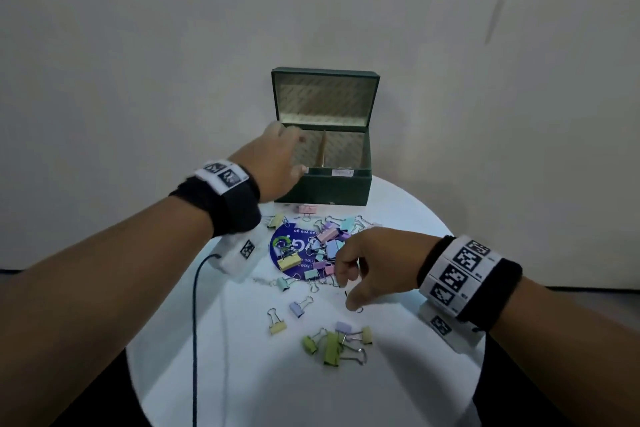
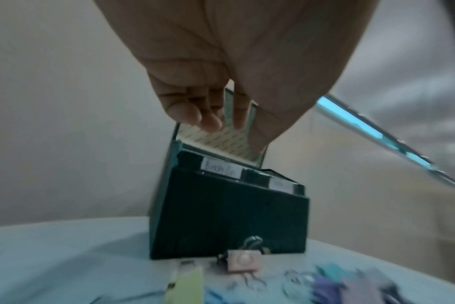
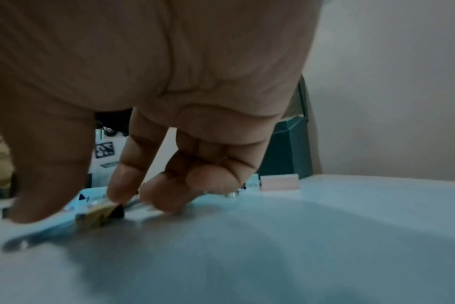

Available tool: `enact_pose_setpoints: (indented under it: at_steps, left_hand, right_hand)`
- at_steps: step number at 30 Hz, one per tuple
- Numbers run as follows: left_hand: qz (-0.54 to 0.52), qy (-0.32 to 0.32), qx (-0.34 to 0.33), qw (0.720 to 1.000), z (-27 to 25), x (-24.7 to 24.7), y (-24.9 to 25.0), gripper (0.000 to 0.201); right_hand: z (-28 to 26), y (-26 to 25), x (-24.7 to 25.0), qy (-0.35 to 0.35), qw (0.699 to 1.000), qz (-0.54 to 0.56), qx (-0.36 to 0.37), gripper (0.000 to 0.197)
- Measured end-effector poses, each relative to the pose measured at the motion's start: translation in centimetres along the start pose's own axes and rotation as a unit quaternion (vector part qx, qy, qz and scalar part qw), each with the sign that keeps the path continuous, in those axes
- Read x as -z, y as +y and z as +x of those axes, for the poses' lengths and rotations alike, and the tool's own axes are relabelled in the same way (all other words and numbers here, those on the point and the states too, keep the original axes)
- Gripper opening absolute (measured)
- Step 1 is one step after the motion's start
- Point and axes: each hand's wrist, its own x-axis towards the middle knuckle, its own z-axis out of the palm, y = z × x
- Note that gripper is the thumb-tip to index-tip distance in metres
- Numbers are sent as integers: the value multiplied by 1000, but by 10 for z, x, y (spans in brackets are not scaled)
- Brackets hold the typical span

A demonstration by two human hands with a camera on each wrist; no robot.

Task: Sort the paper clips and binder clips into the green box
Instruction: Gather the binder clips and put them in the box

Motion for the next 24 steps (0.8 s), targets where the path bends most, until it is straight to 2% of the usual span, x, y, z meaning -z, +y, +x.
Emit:
enact_pose_setpoints:
  at_steps: [1, 3, 5, 7, 10, 12, 15, 18, 20, 24]
  left_hand:
    - [15, -10, -37, 999, -15, 5, 1, 32]
    - [69, -98, -107, 987, -47, 11, 4, 16]
    - [136, -198, -139, 961, -78, 9, 7, 24]
    - [176, -236, -140, 945, -100, 3, 5, 42]
    - [173, -244, -106, 948, -115, -8, 6, 52]
    - [169, -244, -102, 949, -115, -14, 9, 45]
    - [146, -234, -102, 956, -113, -19, 10, 26]
    - [128, -218, -102, 962, -114, -23, 8, 15]
    - [120, -208, -95, 966, -117, -22, 8, 12]
    - [89, -232, -104, 963, -117, -19, 14, 29]
  right_hand:
    - [1, 0, -2, -2, 1000, -5, 2, 21]
    - [1, 1, -5, 4, 1000, 0, 5, 7]
    - [1, 2, -5, 30, 999, -12, 9, 5]
    - [0, 2, -6, 72, 997, -18, 22, 4]
    - [-1, 2, -7, 137, 990, 4, 42, 8]
    - [-1, 1, -6, 150, 988, 11, 36, 9]
    - [0, -1, -5, 111, 994, 19, 18, 12]
    - [0, -1, -7, 97, 995, -9, 16, 9]
    - [2, -1, -10, 85, 996, -34, 15, 19]
    - [5, 1, -15, 101, 994, -48, 12, 13]
